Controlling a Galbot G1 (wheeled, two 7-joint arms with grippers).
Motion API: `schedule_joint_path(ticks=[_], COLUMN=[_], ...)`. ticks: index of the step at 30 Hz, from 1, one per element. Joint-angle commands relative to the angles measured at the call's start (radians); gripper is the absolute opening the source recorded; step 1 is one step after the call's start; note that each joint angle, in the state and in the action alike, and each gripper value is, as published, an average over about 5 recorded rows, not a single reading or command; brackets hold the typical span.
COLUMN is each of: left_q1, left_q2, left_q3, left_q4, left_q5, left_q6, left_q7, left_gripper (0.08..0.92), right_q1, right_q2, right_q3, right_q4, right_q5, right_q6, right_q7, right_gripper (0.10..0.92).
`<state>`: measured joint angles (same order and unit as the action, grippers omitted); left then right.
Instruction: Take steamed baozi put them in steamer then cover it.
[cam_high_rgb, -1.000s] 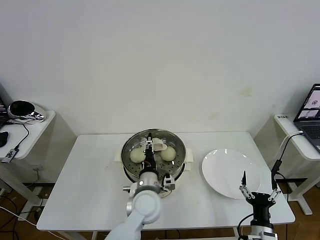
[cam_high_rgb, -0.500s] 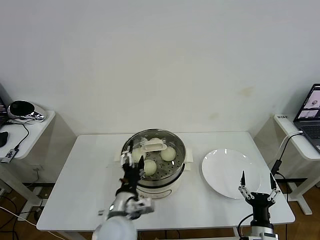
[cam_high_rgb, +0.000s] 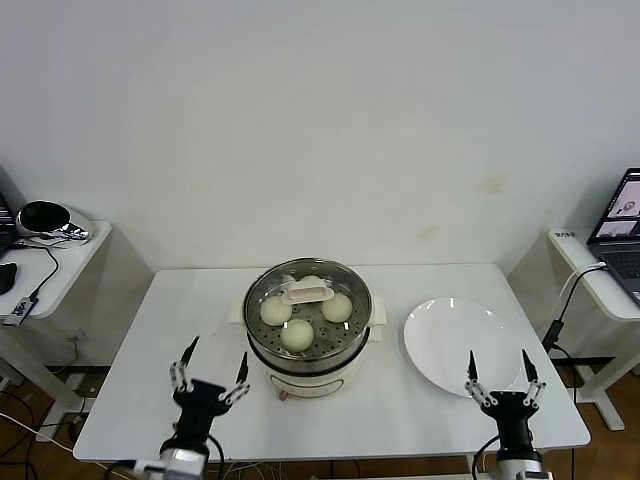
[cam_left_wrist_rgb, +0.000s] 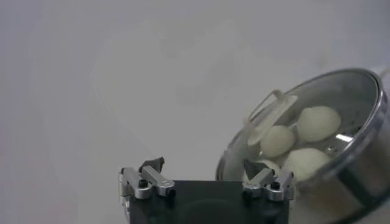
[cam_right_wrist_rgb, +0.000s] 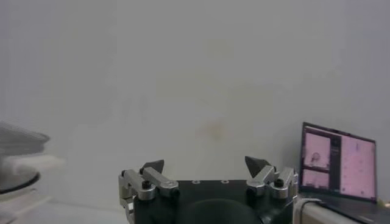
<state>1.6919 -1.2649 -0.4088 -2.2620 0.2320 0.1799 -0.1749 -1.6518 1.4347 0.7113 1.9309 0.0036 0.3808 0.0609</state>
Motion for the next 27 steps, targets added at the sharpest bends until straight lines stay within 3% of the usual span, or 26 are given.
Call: schedule_joint_path(ticks=[1,9,16,27], left_q1=[0.195,0.201,0.209,0.17], left_q2=[-0.026,-0.038,-0.054,-0.073], left_q3=[-0.109,-0.121,-0.123,-0.111], left_q4=[0.114,0.164,0.172,0.211], left_q5=[-0.395,-0.392,-0.408,-0.413], left_q6=[-0.28,-0.308,-0.307,-0.285], left_q7=[-0.083,-0.026,0.022,0.035], left_gripper=[0.823,0.823,0.823,0.823], right_q1=[-0.077,-0.11,-0.157,-0.166], right_q2=[-0.037,-0.043,-0.058,-0.063], right_q3=[-0.026,-0.067,-0.114,-0.119], right_q4=[0.007,0.013,0.066,0.105], right_q5=[0.036,0.04,0.13,0.152], right_q6=[-0.028,-0.063,-0.194,-0.273], right_q7=[-0.04,-0.055,-0.1,-0.1], right_gripper=[0.823,0.823,0.823,0.823])
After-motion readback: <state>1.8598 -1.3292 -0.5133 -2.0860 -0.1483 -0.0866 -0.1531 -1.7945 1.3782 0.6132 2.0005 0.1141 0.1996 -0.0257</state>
